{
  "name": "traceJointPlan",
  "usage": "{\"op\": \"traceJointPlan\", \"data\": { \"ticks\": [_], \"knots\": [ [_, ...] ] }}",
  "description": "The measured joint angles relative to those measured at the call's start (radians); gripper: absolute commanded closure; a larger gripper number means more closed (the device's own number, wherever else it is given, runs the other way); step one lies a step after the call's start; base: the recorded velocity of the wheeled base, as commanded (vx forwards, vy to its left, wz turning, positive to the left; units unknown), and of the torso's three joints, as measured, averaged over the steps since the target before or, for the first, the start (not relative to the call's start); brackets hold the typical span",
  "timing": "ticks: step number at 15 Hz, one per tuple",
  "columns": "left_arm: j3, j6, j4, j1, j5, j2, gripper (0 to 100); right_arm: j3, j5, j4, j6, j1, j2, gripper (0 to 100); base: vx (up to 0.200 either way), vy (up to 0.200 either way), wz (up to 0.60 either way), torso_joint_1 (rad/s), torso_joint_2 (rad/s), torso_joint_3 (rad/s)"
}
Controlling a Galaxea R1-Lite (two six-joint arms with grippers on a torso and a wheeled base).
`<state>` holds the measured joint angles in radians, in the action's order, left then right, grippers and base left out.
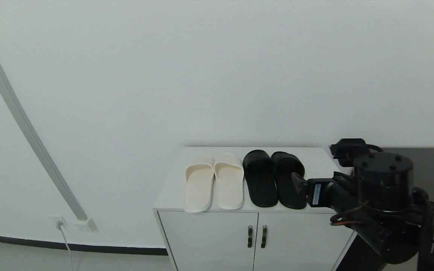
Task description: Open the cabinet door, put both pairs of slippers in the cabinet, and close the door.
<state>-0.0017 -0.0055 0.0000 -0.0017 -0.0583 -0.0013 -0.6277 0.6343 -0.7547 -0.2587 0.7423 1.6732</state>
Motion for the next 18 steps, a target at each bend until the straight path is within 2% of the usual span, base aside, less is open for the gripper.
{"op": "traceJointPlan", "data": {
  "ticks": [6, 15, 18],
  "knots": [
    [0.0, 0.0, 0.0, 0.0, 0.0, 0.0, 100, -0.167, -0.012, -0.104, -0.024, -0.007, 0.289, 0, 0.0, 0.0, 0.0, 0.0, 0.0, 0.0],
    [0.0, -0.006, 0.0, 0.0, 0.0, 0.0, 100, -0.473, -0.115, -0.1, 0.034, -0.118, 0.561, 0, 0.0, 0.0, 0.0, 0.0, 0.0, 0.0],
    [0.0, -0.006, 0.0, 0.0, 0.0, 0.0, 100, -0.57, -0.12, -0.059, 0.038, -0.138, 0.622, 0, 0.0, 0.0, 0.0, 0.0, 0.0, 0.0]
  ]
}}
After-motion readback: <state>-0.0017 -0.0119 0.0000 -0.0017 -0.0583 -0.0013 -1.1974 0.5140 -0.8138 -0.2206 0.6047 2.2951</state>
